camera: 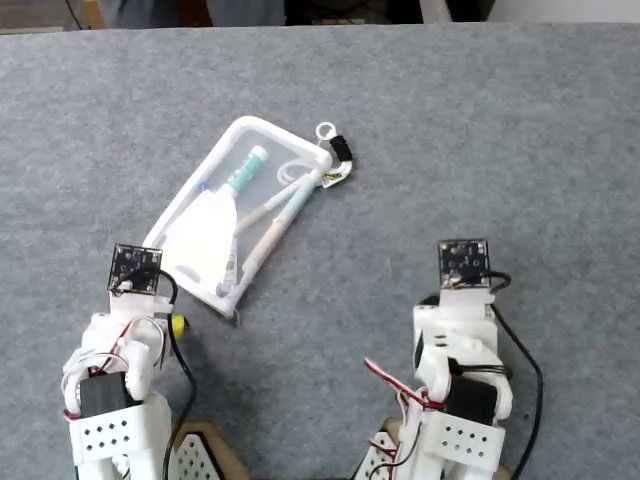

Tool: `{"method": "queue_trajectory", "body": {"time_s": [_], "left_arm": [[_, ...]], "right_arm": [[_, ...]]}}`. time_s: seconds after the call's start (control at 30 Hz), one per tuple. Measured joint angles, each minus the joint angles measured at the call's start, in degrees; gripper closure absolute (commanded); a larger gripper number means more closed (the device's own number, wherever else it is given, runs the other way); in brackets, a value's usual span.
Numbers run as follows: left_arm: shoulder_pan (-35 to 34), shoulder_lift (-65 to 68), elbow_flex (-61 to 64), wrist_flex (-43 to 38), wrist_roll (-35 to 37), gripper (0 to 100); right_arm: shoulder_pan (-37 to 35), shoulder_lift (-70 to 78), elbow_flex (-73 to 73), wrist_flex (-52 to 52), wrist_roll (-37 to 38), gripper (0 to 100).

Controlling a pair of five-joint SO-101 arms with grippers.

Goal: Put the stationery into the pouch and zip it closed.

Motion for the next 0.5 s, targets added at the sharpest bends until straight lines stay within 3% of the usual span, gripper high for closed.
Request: {"method": "queue_trajectory", "body": {"time_s": [0.5], "left_arm": [[0.0,0.0,0.0,5.9,0.1,82]], "right_arm": [[0.0,0.0,0.0,9.1,0.0,84.0]]}}
